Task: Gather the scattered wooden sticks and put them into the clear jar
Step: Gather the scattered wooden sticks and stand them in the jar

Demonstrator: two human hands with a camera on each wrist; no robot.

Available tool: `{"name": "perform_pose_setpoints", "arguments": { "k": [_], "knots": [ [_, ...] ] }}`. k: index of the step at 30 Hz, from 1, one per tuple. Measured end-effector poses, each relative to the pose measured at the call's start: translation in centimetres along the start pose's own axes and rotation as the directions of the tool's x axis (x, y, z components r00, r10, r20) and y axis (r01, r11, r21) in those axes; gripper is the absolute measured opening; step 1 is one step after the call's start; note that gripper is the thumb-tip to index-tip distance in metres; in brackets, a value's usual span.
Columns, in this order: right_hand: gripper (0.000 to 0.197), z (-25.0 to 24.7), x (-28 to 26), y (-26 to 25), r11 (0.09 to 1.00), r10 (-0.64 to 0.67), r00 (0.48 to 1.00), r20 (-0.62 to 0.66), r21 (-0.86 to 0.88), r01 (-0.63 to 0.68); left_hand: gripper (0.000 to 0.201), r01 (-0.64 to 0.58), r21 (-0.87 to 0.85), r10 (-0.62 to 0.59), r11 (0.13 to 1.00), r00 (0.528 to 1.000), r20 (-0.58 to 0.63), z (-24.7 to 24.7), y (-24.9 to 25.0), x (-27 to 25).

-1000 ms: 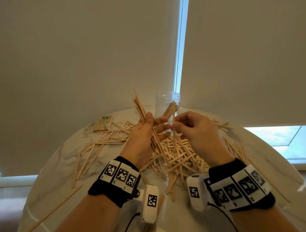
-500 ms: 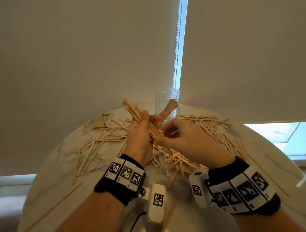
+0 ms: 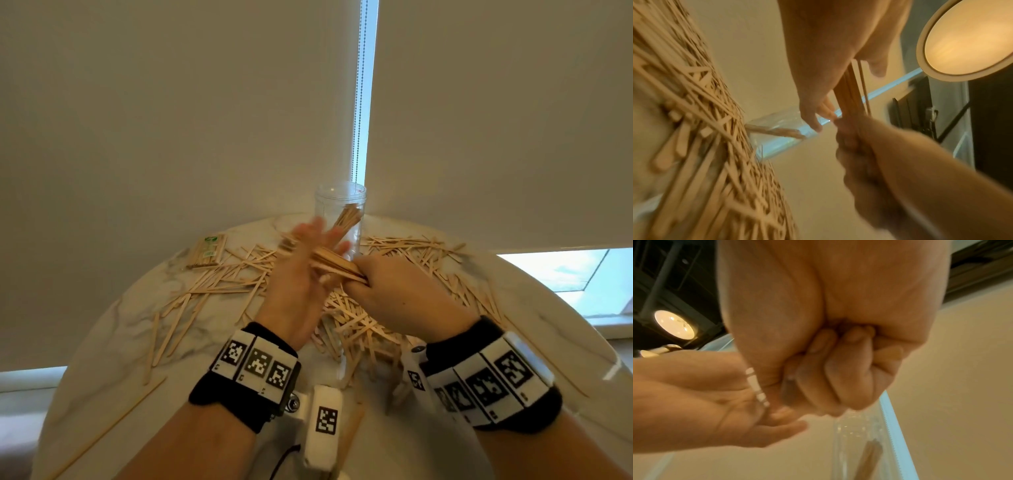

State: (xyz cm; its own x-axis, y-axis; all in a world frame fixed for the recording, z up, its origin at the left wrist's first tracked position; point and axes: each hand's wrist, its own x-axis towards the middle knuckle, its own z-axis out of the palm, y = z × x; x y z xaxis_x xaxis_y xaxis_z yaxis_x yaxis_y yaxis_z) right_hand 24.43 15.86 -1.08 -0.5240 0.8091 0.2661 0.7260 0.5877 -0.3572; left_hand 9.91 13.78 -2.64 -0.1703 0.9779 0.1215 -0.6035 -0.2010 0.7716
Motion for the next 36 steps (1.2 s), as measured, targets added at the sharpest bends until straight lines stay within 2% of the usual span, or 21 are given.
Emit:
{"name": "perform_pose_setpoints", "arguments": {
  "k": [2,3,5,8,12,14,16,19,22,26,31,34,36],
  "knots": [
    [0.027,-0.8,-0.2,0.7,0.999,0.021,0.996,0.084,-0.051,-0.016,0.050,-0.091,-0.154,0.060,0.984,0.979,-0.195,-1.3,1.6,0.8],
    [0.027,-0.9,-0.3,0.7,0.998,0.025,0.993,0.112,-0.054,-0.019,0.045,-0.122,-0.175,0.078,0.977,0.968,-0.239,-1.8,2.3,1.0],
    [0.026,-0.5,-0.2,0.5,0.998,0.003,0.992,0.123,-0.068,0.005,0.033,-0.086,-0.080,0.069,0.993,0.979,-0.192,-1.7,2.2,0.9],
    [0.019,0.3,0.0,0.2,0.993,-0.001,0.995,0.099,-0.119,0.012,0.031,0.023,0.100,-0.008,0.995,0.989,-0.147,-0.6,0.7,0.5],
    [0.018,-0.3,-0.1,1.1,0.990,0.047,0.996,0.078,-0.137,-0.036,0.036,0.059,0.106,-0.047,0.993,0.993,-0.110,-0.3,1.0,0.4],
    [0.019,-0.1,-0.1,1.1,0.985,0.034,0.998,0.056,-0.169,-0.024,0.035,0.040,0.184,-0.024,0.982,0.996,-0.091,-0.3,0.9,0.3],
    [0.022,0.3,0.0,1.1,0.970,0.009,1.000,0.002,-0.242,-0.008,0.034,0.027,0.326,-0.009,0.945,0.998,-0.059,-0.2,0.2,0.1],
    [0.023,0.1,-0.2,1.4,0.946,0.013,0.997,-0.073,-0.322,-0.036,0.035,0.073,0.471,-0.087,0.879,0.996,0.007,-0.2,-0.7,-0.2],
    [0.031,0.0,-0.3,1.2,0.949,-0.019,0.999,-0.046,-0.316,0.004,0.035,0.081,0.562,-0.115,0.823,0.993,0.026,-0.2,-1.1,-0.2],
    [0.037,0.1,-0.2,0.6,0.944,-0.059,0.995,-0.076,-0.329,0.031,0.034,0.017,0.541,-0.053,0.841,0.997,0.051,-0.4,-1.2,0.1],
    [0.024,-0.1,-0.3,0.7,0.916,-0.065,0.977,-0.201,-0.400,-0.021,0.042,-0.044,0.481,0.097,0.875,0.992,-0.086,-1.3,-1.1,0.6],
    [0.017,0.3,0.0,0.7,0.925,-0.054,0.966,-0.254,-0.378,-0.048,0.037,-0.073,0.548,0.142,0.833,0.986,-0.083,-0.9,-1.0,0.4],
    [0.017,0.5,0.2,0.8,0.918,-0.052,0.963,-0.265,-0.393,-0.059,0.033,-0.066,0.582,0.123,0.810,0.991,-0.060,-0.5,-1.1,0.2]
  ]
}}
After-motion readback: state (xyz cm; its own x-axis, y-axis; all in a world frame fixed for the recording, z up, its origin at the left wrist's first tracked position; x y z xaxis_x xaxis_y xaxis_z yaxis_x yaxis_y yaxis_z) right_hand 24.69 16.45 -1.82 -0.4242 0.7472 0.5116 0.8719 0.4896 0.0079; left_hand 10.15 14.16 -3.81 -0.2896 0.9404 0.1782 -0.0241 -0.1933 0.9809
